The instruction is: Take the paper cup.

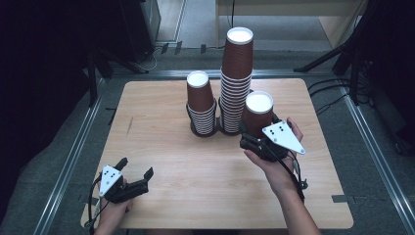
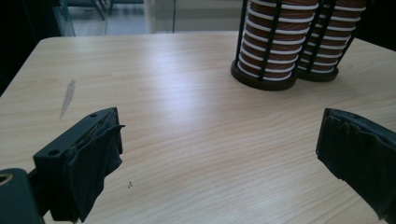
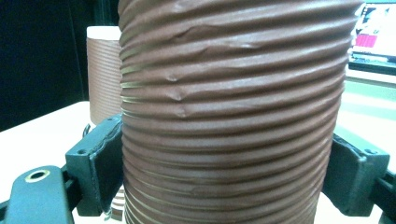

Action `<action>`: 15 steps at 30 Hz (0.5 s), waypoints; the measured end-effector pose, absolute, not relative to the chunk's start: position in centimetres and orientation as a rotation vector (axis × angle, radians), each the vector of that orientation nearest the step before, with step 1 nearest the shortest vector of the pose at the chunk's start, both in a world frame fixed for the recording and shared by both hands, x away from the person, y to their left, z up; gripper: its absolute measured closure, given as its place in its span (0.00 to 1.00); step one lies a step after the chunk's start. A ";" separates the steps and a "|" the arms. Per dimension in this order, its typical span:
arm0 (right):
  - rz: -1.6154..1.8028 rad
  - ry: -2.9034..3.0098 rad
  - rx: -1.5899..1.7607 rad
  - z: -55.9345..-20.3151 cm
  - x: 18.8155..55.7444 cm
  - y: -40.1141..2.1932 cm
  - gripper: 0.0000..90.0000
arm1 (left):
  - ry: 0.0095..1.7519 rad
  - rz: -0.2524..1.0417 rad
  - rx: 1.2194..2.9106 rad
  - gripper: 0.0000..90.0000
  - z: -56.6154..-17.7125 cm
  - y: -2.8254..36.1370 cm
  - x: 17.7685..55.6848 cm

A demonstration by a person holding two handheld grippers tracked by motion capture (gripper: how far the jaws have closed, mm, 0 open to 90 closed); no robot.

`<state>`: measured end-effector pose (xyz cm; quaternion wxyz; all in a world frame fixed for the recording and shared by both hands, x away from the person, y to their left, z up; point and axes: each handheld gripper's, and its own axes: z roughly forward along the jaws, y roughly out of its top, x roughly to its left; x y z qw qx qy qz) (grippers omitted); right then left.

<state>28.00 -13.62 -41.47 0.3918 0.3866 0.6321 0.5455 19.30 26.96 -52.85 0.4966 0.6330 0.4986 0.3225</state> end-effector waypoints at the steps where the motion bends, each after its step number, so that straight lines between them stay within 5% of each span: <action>1: 1.379 1.606 0.974 -41.6 28.0 -13.6 0.15 | 1.205 0.778 1.535 0.01 -52.7 26.8 19.5; 15: 1.395 1.671 0.943 -43.4 27.7 -13.2 0.15 | 1.111 0.750 1.558 0.01 -50.2 23.4 21.5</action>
